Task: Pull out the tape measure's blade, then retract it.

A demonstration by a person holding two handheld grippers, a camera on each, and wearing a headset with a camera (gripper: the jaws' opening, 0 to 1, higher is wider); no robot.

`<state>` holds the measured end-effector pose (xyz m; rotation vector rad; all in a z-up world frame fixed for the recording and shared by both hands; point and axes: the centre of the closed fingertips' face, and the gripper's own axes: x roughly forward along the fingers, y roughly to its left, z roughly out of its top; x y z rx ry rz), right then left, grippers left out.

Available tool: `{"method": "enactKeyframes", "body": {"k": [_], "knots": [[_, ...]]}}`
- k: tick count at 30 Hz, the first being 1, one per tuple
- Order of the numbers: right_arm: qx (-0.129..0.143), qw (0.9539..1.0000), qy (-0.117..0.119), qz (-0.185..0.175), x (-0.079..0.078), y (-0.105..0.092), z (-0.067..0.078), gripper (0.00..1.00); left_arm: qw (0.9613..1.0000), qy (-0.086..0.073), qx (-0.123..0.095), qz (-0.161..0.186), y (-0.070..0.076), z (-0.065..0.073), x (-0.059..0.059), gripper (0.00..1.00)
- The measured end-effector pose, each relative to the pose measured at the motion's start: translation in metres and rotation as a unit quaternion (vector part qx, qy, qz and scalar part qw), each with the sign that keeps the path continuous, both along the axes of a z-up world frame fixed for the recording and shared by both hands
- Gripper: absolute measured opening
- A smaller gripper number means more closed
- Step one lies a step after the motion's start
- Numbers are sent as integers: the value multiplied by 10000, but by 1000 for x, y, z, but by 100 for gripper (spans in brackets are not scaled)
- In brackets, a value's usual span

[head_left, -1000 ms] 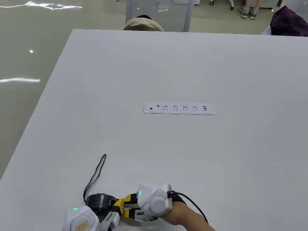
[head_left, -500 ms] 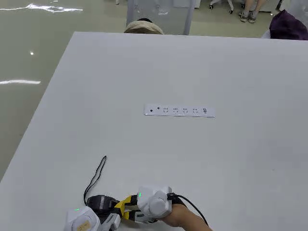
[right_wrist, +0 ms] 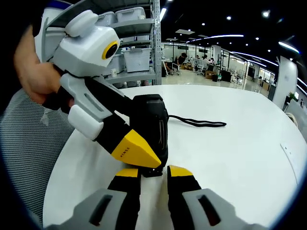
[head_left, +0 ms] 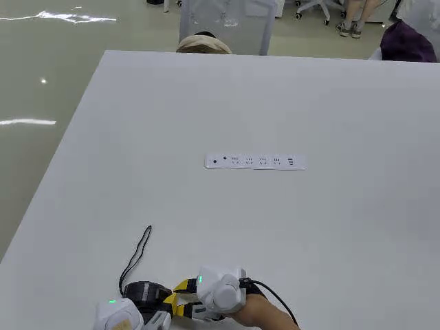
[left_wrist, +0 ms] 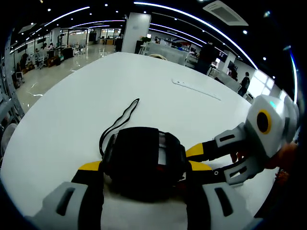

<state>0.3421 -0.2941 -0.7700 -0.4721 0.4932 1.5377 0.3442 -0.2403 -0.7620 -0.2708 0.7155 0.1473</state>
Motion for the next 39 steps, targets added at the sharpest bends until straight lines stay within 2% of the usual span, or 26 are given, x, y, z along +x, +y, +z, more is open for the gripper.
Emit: {"method": "enactKeyframes", "body": {"k": [5, 14, 17, 22, 24, 28, 29, 32, 33, 35, 36, 39], "knots": [[-9, 10000, -48, -36, -1, -2, 2, 22, 10000, -41, -3, -70, 3, 4, -1, 71], [-33, 9998, -54, -204, -2, -12, 7, 25, 9987, -234, 51, -441, 2, 13, -3, 76], [-56, 9993, 6, -375, 0, -17, 9, 29, 9973, -358, 29, -647, -1, 19, -2, 79], [-51, 9986, -34, -534, -2, -26, 16, 32, 9932, -417, 131, -1076, -4, 26, -7, 80], [-70, 9979, -31, -647, -3, -30, 20, 35, 9917, -432, 88, -1205, -6, 29, -8, 81], [-88, 9961, -29, -882, -3, -42, 25, 40, 9822, -528, 330, -1772, -10, 39, -8, 82], [-71, 9957, -45, -924, -4, -44, 28, 40, 9821, -517, 325, -1779, -9, 40, -8, 83], [-66, 9936, -43, -1129, -3, -54, 33, 42, 9764, -599, 362, -2044, -11, 46, -7, 86], [-82, 9928, -34, -1198, -4, -57, 35, 44, 9715, -627, 420, -2246, -13, 49, -7, 87], [-99, 9913, -2, -1310, -5, -64, 37, 48, 9684, -631, 415, -2379, -14, 51, -9, 88], [-85, 9903, -9, -1387, -6, -69, 40, 49, 9651, -617, 428, -2510, -15, 52, -11, 88], [-43, 9875, -40, -1573, -6, -81, 46, 50, 9636, -628, 321, -2579, -14, 56, -13, 90]]}}
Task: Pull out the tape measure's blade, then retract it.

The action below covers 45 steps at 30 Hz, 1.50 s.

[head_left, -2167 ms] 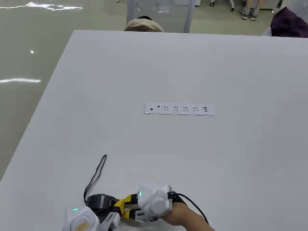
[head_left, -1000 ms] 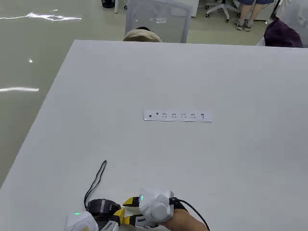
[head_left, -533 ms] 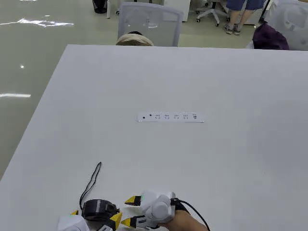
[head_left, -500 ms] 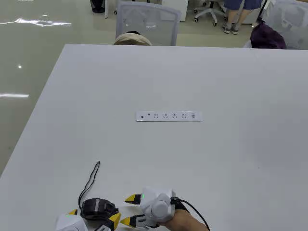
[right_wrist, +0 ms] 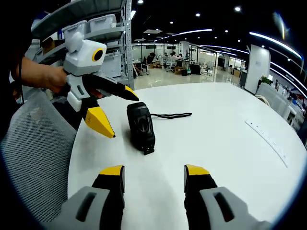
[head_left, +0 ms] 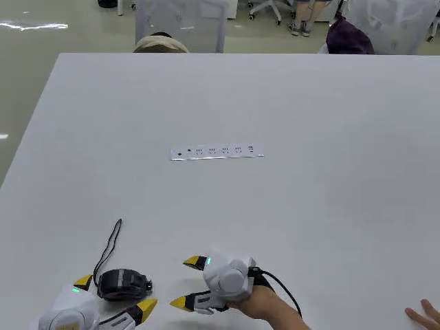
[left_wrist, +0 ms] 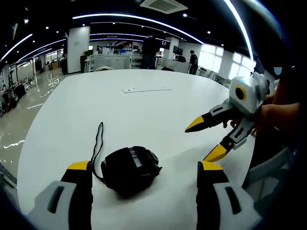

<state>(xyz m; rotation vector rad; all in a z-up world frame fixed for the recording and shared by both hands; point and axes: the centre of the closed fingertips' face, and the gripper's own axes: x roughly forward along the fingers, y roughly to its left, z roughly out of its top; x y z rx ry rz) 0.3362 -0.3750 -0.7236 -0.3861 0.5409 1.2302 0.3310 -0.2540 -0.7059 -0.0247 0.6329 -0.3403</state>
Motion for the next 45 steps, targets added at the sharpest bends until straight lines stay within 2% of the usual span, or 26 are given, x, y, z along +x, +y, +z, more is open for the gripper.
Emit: {"method": "enactKeyframes", "body": {"k": [6, 9, 13, 21, 24, 28, 35, 37, 39, 41, 43, 45], "knots": [[39, 9990, 111, -432, -2, -24, 8, 57, 9997, 39, 23, -260, 4, 2, -7, 96], [36, 9987, 32, -498, -7, -35, 12, 58, 9995, 26, 48, -310, 9, 5, -11, 99], [58, 9974, 131, -712, -13, -49, 17, 64, 9995, 46, 58, -296, 17, 7, -18, 99], [24, 9943, 97, -1058, -25, -78, 22, 72, 9989, 75, 49, -466, 22, 13, -33, 99], [45, 9935, 88, -1138, -31, -89, 27, 75, 9973, 20, 182, -717, 23, 18, -37, 99], [44, 9930, 67, -1181, -36, -100, 29, 78, 9949, -9, 250, -977, 23, 22, -41, 99], [156, 9909, 174, -1328, -44, -121, 33, 85, 9912, -27, 142, -1317, 23, 25, -45, 99], [139, 9909, 186, -1327, -47, -126, 32, 86, 9907, 15, 52, -1362, 22, 28, -47, 99], [137, 9905, 206, -1350, -48, -130, 34, 87, 9904, -34, -45, -1380, 20, 33, -47, 99], [141, 9902, 214, -1376, -49, -133, 33, 88, 9900, -52, 15, -1412, 20, 34, -48, 99], [122, 9898, 197, -1402, -49, -137, 35, 89, 9891, 0, 179, -1463, 24, 31, -50, 99], [119, 9895, 192, -1429, -49, -140, 37, 90, 9883, 13, 194, -1514, 25, 32, -51, 99]]}}
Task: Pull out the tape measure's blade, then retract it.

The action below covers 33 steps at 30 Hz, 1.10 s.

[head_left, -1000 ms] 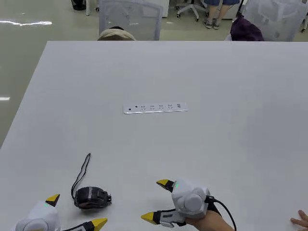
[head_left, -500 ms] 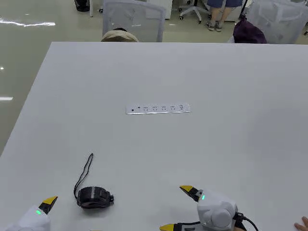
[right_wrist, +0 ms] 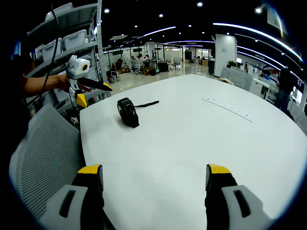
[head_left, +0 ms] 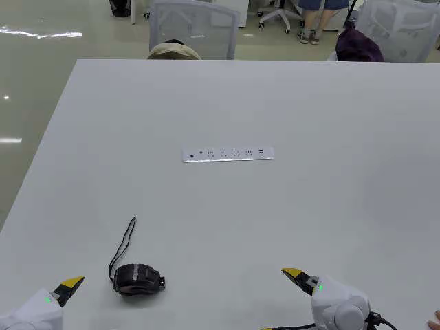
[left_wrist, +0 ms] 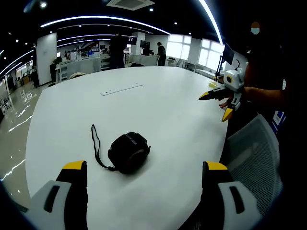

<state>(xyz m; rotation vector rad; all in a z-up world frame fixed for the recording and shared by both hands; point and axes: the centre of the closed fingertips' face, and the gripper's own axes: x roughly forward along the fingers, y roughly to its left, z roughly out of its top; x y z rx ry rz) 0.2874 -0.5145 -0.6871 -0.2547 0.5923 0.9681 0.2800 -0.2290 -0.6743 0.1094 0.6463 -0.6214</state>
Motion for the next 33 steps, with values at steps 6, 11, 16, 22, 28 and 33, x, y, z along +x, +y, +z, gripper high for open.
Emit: {"method": "enactKeyframes", "body": {"k": [6, 11, 16, 22, 28, 33], "knots": [[-23, 10000, -13, 45, 0, -3, 2, 91, 9999, -59, 34, -100, 3, 4, 0, 99], [36, 10000, -29, 14, 0, -5, 5, 92, 9999, -102, -22, -99, 7, 9, 2, 99], [45, 10000, -45, -8, 0, -5, 7, 93, 9999, -79, -24, -82, 9, 8, 4, 99], [36, 10000, -38, -10, 1, -6, 7, 93, 9999, 0, -60, -99, 6, 6, 3, 99], [37, 10000, -19, -6, 1, -6, 6, 93, 9999, 21, -77, -138, 2, 4, 1, 99], [15, 10000, 6, 1, 0, -6, 5, 93, 9999, 41, -94, -92, 2, 4, 3, 99]]}}
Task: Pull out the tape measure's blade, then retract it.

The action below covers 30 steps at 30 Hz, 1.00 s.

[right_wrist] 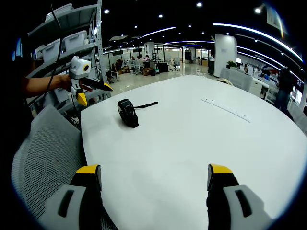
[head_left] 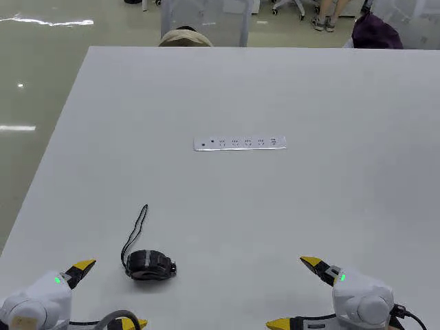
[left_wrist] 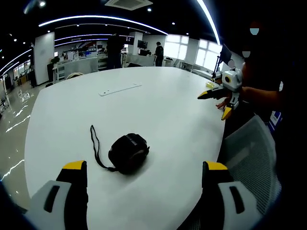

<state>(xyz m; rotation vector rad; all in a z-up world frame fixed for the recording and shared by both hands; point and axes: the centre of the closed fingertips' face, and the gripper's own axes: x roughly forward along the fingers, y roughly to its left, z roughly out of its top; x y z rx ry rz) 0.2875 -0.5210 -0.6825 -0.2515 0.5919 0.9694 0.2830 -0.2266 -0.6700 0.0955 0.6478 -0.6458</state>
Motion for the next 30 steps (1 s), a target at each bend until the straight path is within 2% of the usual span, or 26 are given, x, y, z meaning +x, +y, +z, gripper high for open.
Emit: {"method": "enactKeyframes", "body": {"k": [16, 30], "knots": [[5, 10000, 27, 12, 0, 0, 1, 93, 10000, 35, 8, -25, -1, 0, 1, 99], [-24, 10000, 47, 31, 0, -2, -2, 93, 10000, 0, 38, -48, 0, 0, 2, 99]]}}
